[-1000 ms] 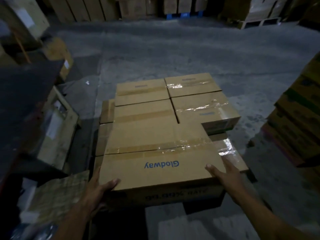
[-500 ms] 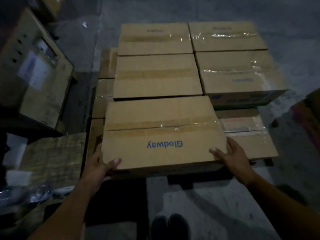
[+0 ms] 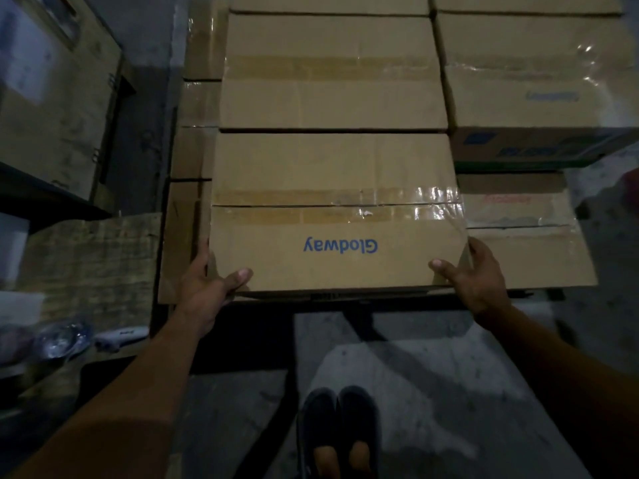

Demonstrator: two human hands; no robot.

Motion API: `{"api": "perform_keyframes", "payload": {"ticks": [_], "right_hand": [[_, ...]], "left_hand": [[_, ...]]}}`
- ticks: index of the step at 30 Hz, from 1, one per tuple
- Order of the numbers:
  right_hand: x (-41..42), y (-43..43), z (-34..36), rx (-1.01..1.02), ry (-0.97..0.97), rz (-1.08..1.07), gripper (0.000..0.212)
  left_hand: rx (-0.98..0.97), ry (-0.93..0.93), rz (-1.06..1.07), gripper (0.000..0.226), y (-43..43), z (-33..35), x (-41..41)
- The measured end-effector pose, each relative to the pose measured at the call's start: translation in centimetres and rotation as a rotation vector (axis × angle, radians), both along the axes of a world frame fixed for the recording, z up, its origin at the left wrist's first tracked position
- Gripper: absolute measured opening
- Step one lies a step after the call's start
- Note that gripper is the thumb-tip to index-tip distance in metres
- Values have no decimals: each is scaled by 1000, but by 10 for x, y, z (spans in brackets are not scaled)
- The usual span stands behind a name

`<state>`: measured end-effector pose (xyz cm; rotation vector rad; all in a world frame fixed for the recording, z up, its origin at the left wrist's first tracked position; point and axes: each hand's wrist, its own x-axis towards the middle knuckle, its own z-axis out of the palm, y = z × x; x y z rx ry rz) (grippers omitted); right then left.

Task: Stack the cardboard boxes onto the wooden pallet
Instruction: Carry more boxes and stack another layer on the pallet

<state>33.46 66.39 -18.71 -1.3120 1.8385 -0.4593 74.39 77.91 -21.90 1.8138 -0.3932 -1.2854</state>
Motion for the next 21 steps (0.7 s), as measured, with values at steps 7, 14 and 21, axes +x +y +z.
{"api": "perform_keyframes", "payload": {"ticks": [7, 14, 21], "right_hand": [[6, -3, 1, 43, 77, -27, 65], [20, -3, 28, 78, 214, 17, 76], [0, 7, 149, -147, 397, 50, 67]], "left_hand": [[-36, -54, -22, 92, 0, 3, -8], [73, -531, -240, 103, -13, 32, -19], [-126, -981, -411, 71, -51, 138, -60]]}}
